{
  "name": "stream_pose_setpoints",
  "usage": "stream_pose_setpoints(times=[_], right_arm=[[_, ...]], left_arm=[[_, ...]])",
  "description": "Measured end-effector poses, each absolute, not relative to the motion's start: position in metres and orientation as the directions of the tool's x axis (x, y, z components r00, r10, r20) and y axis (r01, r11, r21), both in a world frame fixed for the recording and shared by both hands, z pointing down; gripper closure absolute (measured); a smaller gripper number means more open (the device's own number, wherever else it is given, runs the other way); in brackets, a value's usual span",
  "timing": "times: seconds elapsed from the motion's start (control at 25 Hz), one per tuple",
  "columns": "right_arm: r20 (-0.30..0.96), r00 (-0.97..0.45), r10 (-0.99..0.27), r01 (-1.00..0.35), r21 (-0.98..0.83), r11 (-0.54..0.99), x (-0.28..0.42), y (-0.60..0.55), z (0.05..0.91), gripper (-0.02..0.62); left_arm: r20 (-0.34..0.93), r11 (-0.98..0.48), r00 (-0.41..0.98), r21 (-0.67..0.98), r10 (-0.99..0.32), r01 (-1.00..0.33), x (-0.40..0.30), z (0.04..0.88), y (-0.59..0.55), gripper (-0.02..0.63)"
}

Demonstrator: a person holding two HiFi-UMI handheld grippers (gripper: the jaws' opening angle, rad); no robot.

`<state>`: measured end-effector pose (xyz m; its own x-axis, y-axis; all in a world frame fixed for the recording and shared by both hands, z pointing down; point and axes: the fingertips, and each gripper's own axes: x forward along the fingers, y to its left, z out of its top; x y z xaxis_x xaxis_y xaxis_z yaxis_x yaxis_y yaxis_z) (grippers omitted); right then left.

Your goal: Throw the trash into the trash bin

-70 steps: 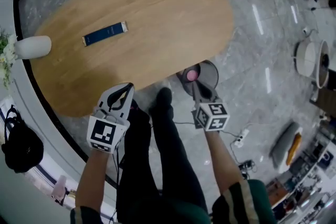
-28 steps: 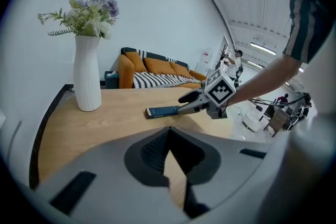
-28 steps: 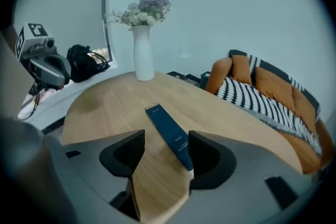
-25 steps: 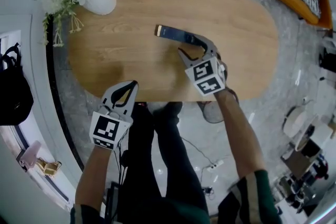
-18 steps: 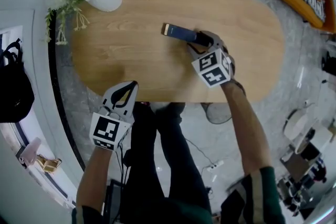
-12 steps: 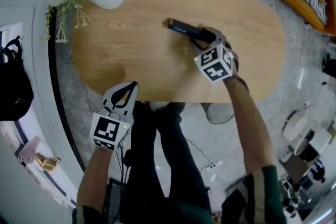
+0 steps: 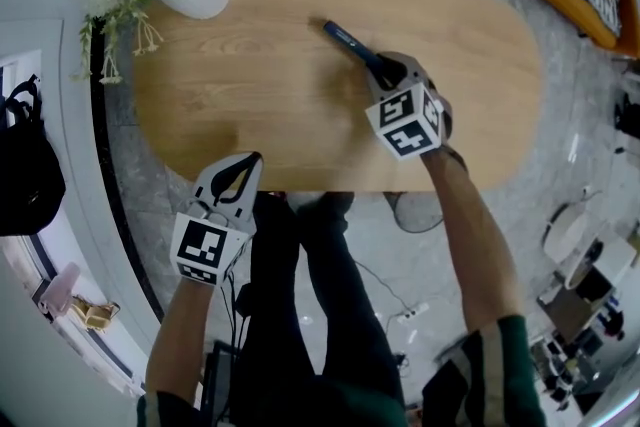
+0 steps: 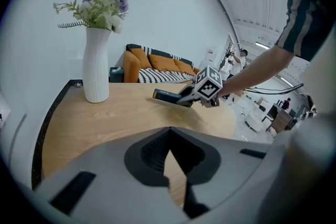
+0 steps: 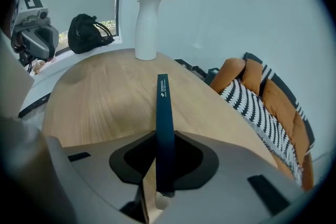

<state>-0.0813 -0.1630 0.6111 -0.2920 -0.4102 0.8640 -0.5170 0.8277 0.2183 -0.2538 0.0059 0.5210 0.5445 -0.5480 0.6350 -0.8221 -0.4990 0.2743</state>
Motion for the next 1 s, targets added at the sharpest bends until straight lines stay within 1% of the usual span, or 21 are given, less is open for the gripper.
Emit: stream_pose_setpoints(times=[0.28, 0.48, 0.72, 0.88, 1.0], right_arm=[[0.851, -0.312, -0.422, -0.549, 0.201, 0.811, -0.078, -0.153, 0.598, 0.516], [0.847, -0.297, -0.442, -0.611, 0.187, 0.769, -0.056, -0.144, 0.589, 0.517], [0.833, -0.261, -0.488, -0.706, 0.179, 0.685, -0.015, -0.115, 0.584, 0.517], [0.830, -0.238, -0.504, -0.797, 0.130, 0.590, 0.021, -0.086, 0.583, 0.517], [0.821, -0.206, -0.532, -0.839, 0.131, 0.527, 0.052, -0.061, 0.578, 0.517]], left_arm=[[0.628, -0.526, 0.559, 0.267, -0.541, -0.808, -0.244, 0.517, 0.007, 0.606], [0.622, -0.553, 0.578, 0.266, -0.528, -0.790, -0.231, 0.514, 0.011, 0.606], [0.627, -0.609, 0.612, 0.262, -0.482, -0.749, -0.205, 0.516, 0.020, 0.606], [0.622, -0.673, 0.652, 0.259, -0.433, -0.693, -0.173, 0.514, 0.022, 0.606], [0.618, -0.718, 0.680, 0.255, -0.394, -0.648, -0.146, 0.512, 0.025, 0.606]])
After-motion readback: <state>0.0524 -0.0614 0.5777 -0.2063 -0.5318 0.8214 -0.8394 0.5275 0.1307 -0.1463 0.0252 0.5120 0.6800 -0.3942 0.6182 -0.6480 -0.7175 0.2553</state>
